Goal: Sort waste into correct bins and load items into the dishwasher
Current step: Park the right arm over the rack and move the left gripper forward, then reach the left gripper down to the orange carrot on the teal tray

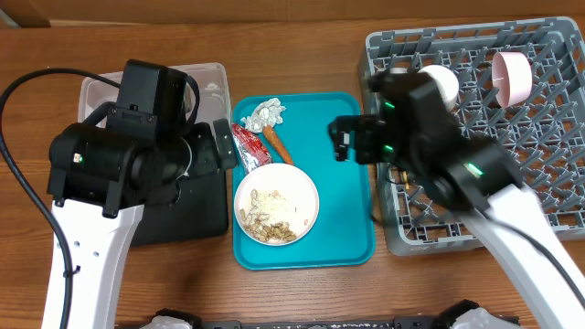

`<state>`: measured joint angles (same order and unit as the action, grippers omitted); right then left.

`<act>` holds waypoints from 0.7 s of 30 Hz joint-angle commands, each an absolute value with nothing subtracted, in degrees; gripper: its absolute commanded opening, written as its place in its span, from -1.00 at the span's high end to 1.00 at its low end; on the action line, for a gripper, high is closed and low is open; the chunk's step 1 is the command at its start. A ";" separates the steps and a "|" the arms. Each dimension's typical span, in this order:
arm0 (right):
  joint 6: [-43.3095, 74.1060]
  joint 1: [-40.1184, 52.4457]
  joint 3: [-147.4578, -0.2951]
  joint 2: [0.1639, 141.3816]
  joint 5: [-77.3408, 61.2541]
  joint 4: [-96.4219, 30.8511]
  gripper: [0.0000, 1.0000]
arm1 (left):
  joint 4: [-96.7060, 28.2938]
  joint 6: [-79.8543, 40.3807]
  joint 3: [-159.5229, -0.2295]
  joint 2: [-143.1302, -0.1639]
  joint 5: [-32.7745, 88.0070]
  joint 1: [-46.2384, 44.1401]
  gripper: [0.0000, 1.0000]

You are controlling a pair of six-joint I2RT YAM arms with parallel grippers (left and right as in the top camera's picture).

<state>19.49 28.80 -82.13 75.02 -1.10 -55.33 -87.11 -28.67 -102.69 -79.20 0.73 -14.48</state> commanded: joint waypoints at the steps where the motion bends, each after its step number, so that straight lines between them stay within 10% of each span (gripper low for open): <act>1: 19.57 28.47 -82.52 69.63 5.58 -56.42 -1.00 | -85.73 -30.96 -103.20 -79.40 1.72 -14.17 -1.00; 21: 27.07 23.59 -82.50 68.79 11.09 -61.23 -1.00 | -78.72 -27.55 -103.04 -83.53 0.05 -20.82 -1.00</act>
<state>26.48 23.70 -82.17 68.75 10.11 -61.49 -79.40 -27.92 -102.69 -81.73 1.45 -20.53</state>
